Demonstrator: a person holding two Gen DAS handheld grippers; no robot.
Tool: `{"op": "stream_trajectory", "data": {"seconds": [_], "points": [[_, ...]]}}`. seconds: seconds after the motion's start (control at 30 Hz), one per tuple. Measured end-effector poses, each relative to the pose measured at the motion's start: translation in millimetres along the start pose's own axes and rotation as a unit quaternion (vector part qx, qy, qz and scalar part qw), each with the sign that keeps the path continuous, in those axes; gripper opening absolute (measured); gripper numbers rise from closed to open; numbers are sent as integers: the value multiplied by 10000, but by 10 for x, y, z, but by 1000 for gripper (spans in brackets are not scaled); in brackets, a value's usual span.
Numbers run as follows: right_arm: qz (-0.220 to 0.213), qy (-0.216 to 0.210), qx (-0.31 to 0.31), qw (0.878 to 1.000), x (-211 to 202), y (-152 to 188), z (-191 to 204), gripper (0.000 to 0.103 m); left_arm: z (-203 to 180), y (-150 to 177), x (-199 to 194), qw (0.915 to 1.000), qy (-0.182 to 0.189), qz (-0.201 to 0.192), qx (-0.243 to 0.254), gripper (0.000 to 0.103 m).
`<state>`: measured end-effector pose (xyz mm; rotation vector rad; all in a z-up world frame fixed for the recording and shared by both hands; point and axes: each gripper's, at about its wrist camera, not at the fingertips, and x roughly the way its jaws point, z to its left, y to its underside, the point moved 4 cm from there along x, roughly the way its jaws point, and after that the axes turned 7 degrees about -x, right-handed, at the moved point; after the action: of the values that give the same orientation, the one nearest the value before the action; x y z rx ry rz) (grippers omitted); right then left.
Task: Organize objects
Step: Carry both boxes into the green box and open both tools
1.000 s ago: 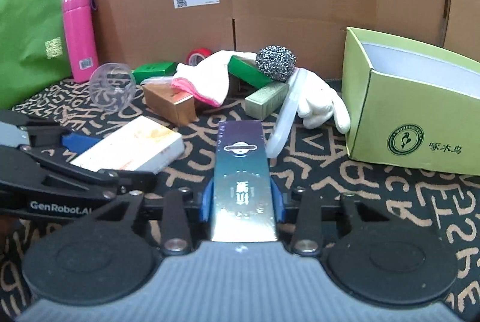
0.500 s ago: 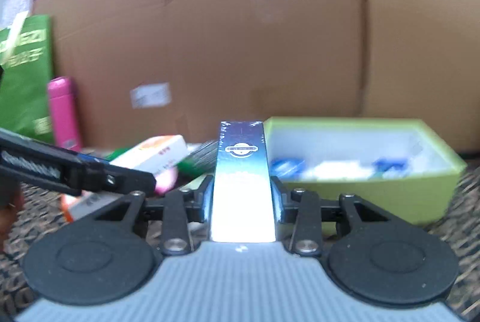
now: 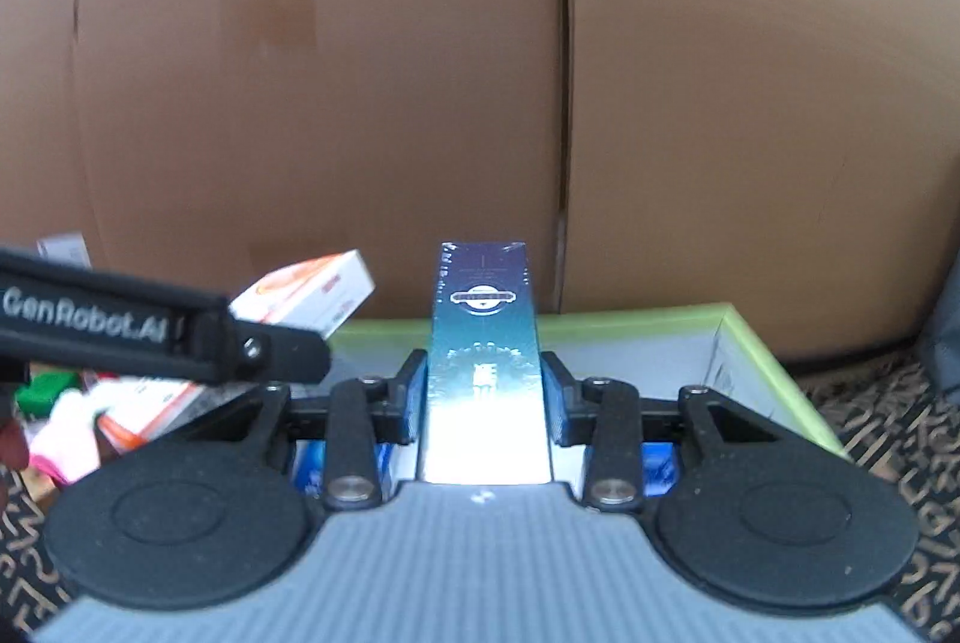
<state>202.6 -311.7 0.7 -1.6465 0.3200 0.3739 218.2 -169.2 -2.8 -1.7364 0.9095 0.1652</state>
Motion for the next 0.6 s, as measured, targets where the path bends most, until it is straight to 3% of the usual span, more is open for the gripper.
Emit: {"op": "stream_trajectory", "data": {"seconds": [0.17,0.37,0.5,0.57,0.6], "points": [[83,-62,-70,9999,130,62,29,38,9,16,132,9995,-234,-83,169,68],[-12,-146,-125,9998,131,89,97,38,-77,4,130,10000,54,8,38,69],[-21,-20,-78,10000,245,74,32,38,-192,-11,147,9991,-137,-192,360,69],[164,-55,-108,9998,321,150,-88,38,-145,-52,215,9996,-109,-187,190,74],[330,-148,-132,9993,381,191,-93,41,-114,-53,242,9998,-97,-144,94,86]]}}
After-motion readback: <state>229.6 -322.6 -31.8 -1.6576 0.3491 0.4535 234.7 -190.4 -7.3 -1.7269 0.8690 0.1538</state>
